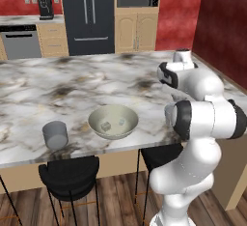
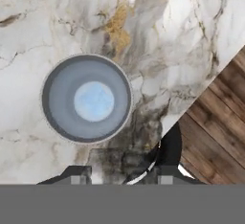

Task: There are four ice cubes in the ice bowl. Place two ice cubes in each glass of water.

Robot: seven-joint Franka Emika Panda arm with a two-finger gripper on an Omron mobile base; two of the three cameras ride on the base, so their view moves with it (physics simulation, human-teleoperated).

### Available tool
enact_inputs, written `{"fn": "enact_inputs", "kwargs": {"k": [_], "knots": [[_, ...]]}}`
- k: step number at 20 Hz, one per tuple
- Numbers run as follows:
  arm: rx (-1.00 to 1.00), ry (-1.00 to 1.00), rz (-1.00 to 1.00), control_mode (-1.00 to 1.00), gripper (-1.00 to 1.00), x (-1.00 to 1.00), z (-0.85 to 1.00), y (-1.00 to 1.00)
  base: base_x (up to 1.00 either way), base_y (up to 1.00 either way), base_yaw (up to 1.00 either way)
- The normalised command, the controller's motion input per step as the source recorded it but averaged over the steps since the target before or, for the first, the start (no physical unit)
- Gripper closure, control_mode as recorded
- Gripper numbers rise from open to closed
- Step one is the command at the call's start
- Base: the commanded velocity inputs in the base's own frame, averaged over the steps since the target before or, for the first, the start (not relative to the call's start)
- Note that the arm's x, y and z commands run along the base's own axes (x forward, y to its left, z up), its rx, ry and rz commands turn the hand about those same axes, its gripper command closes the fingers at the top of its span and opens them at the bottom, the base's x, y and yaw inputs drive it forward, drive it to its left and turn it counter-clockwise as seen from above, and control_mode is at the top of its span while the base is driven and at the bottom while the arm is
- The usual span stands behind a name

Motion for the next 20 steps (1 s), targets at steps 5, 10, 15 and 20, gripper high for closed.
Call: {"fn": "enact_inputs", "kwargs": {"k": [5, 10, 15, 20], "knots": [[0.24, 0.05, 0.0, -1.0, 1.0, 0.52, -0.1, -0.13, 0.0, 0.0, 0.0], [0.08, 0.0, 0.0, -1.0, 1.0, 0.4, -0.05, 0.0, 0.0, 0.0, 0.0], [-0.03, 0.0, 0.0, -1.0, 1.0, 0.35, -0.35, -0.05, 0.0, 0.0, 0.0], [-0.08, 0.0, 0.03, -1.0, 1.0, 0.0, -0.53, -0.06, 0.0, 0.0, 0.0]]}}
